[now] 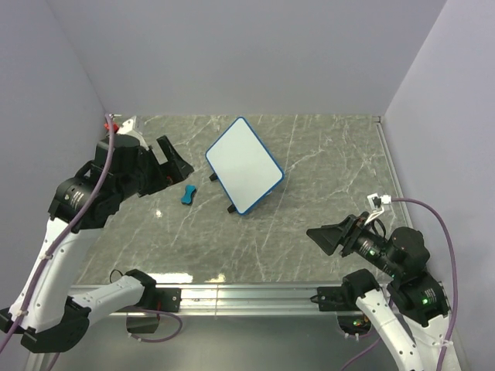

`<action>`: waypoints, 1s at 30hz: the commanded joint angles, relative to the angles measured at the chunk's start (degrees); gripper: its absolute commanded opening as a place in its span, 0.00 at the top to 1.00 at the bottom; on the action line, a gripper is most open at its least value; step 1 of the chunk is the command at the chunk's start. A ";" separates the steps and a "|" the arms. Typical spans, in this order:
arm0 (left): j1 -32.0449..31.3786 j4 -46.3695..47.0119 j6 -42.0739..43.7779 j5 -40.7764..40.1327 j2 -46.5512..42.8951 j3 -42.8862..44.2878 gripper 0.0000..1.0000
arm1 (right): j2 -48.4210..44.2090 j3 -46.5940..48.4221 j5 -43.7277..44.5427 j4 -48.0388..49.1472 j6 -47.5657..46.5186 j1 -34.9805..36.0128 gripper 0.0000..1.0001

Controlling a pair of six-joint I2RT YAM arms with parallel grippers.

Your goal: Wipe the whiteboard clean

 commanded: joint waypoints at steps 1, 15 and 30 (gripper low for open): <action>-0.22 -0.37 0.98 -1.64 -2.10 1.62 0.01 | -0.91 0.33 0.47 2.47 -0.29 0.43 0.15; -0.22 4.37 7.14 -7.62 -2.19 3.91 0.01 | 1.37 -0.20 1.35 4.23 -1.26 0.43 0.14; -0.22 12.37 11.70 -11.85 1.59 2.50 0.01 | 5.33 -0.81 1.79 8.27 -1.17 0.34 0.14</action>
